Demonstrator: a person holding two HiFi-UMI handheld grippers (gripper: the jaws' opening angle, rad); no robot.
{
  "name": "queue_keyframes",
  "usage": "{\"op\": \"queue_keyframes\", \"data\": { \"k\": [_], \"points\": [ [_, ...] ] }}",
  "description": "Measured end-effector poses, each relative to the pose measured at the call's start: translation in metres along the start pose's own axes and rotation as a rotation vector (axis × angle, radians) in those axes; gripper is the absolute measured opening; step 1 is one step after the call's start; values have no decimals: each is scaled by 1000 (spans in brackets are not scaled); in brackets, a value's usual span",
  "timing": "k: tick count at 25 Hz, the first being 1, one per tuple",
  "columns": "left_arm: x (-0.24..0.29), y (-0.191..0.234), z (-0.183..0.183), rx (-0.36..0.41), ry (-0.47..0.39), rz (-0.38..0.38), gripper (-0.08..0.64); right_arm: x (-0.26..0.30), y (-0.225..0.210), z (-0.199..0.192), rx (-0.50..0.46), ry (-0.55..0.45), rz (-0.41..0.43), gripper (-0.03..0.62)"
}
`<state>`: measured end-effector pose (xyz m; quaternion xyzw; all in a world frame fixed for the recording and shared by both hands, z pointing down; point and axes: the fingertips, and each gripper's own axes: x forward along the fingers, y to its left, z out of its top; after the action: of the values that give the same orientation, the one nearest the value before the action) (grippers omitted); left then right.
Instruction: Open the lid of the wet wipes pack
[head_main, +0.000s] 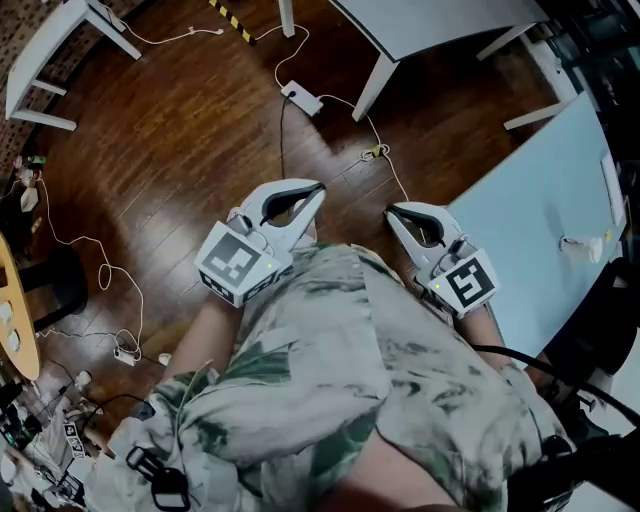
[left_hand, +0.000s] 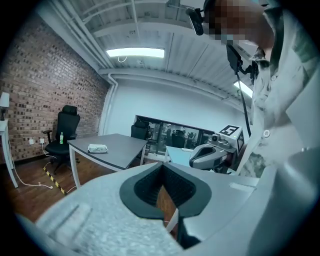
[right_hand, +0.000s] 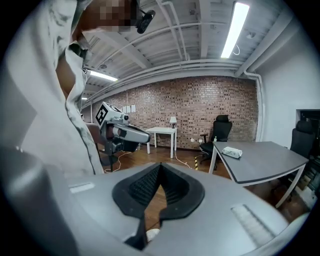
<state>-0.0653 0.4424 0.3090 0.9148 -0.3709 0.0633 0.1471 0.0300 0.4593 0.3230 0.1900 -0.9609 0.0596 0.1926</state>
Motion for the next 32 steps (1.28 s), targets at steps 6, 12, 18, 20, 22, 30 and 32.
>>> {"op": "queue_keyframes", "data": {
  "k": [6,12,18,20,22,30,32],
  "points": [
    [11,77,15,8,33,-4,2,60,-46,41,-34,-2,11,8],
    [31,117,20,-9,20,1,2,99,-84,53,-54,-12,35,8],
    [69,151,34,8,45,34,2,122,-137,56,-50,-34,71,7],
    [81,162,44,-10,44,53,2,128,-155,60,-55,-43,89,7],
    [96,173,54,-10,49,65,2,133,-175,64,-53,-53,99,6],
    [154,238,79,21,58,127,2,162,-256,63,-47,-59,122,7],
    [162,249,80,11,61,123,2,170,-267,61,-30,-64,118,7]
  ]
}}
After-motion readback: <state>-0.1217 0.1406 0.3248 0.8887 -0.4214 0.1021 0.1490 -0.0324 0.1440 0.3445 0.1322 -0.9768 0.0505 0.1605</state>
